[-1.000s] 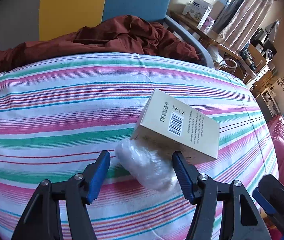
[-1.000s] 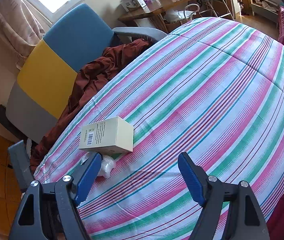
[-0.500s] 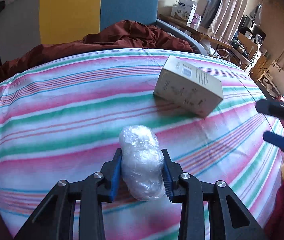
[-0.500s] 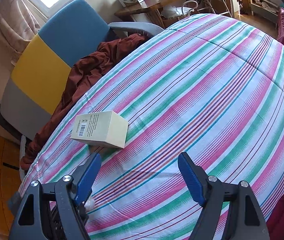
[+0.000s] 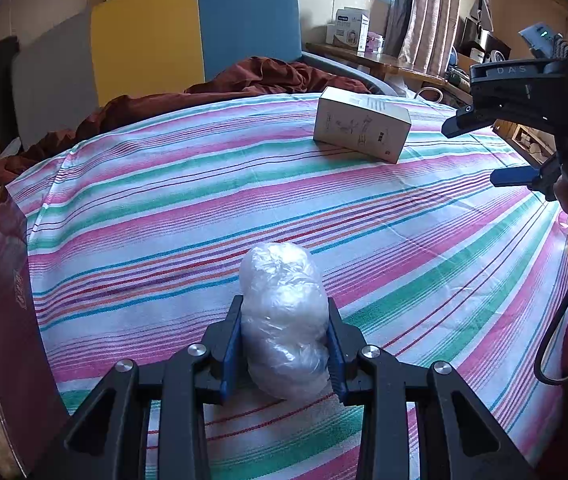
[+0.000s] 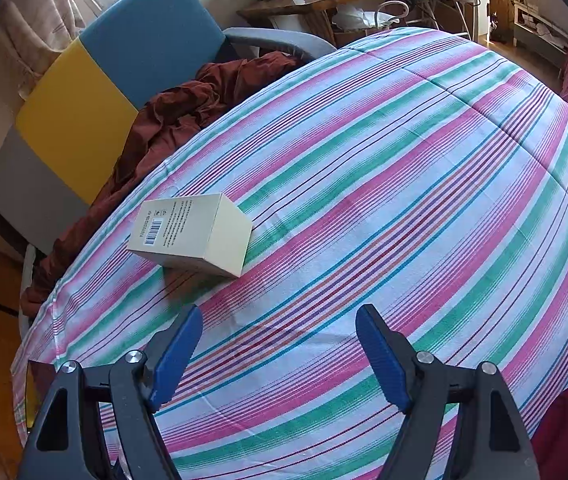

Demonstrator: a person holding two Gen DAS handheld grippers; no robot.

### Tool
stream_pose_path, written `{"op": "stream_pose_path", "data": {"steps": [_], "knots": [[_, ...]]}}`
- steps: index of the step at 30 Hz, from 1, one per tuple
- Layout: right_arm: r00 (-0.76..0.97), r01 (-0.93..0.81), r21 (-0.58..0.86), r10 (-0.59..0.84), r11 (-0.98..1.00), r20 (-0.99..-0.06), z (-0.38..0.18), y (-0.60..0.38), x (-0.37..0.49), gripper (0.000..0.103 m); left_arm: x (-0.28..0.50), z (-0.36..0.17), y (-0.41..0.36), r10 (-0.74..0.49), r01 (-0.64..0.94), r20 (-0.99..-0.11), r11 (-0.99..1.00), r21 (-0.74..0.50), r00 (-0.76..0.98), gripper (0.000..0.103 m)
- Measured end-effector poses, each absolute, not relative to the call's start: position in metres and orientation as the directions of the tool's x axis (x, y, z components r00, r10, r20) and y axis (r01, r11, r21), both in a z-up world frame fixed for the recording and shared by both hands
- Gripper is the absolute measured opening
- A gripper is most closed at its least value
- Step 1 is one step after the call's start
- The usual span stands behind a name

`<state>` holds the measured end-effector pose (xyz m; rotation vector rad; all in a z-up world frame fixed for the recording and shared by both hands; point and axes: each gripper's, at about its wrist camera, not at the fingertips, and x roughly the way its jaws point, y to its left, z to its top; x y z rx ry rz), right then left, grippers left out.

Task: Organize objects
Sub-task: 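Grasp the second wrapped cotton ball with the left gripper, then grasp the cream product box with the right gripper while the left holds the cotton ball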

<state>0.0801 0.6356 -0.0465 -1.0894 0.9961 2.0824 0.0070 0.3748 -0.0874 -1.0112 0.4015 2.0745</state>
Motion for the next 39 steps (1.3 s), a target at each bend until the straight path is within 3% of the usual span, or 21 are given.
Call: {"op": "stream_pose_path", "data": {"steps": [10, 18, 21, 28, 30, 32, 39], "knots": [[-0.419, -0.634, 0.189, 0.128, -0.750, -0.899, -0.051, 0.597, 0.039, 0.080, 0.005, -0.090, 0.371, 0.534, -0.762, -0.758, -0.644, -0.076, -0.375, 0.036], [-0.368, -0.407, -0.169, 0.331, -0.898, -0.869, -0.024, 0.586, -0.024, 0.086, 0.000, -0.090, 0.368, 0.556, -0.759, -0.751, -0.640, -0.115, -0.356, 0.037], [-0.345, -0.346, -0.240, 0.361, -0.907, -0.866, -0.024, 0.599, -0.052, 0.087, -0.001, -0.091, 0.367, 0.561, -0.759, -0.749, -0.639, -0.122, -0.352, 0.037], [-0.256, -0.258, -0.244, 0.310, -0.935, -0.916, -0.057, 0.618, -0.098, 0.087, -0.003, -0.093, 0.366, 0.572, -0.758, -0.745, -0.637, -0.141, -0.342, 0.038], [-0.243, -0.278, -0.226, 0.296, -0.934, -0.924, -0.064, 0.619, -0.101, 0.077, -0.003, -0.093, 0.366, 0.574, -0.758, -0.744, -0.636, -0.144, -0.341, 0.038], [-0.251, -0.312, -0.191, 0.275, -0.930, -0.928, -0.068, 0.618, -0.097, 0.053, -0.002, -0.093, 0.366, 0.576, -0.758, -0.743, -0.636, -0.146, -0.340, 0.038], [-0.267, -0.397, -0.075, 0.193, -0.915, -0.944, -0.070, 0.587, -0.057, 0.050, -0.002, -0.094, 0.366, 0.580, -0.758, -0.742, -0.635, -0.152, -0.337, 0.038]]}}
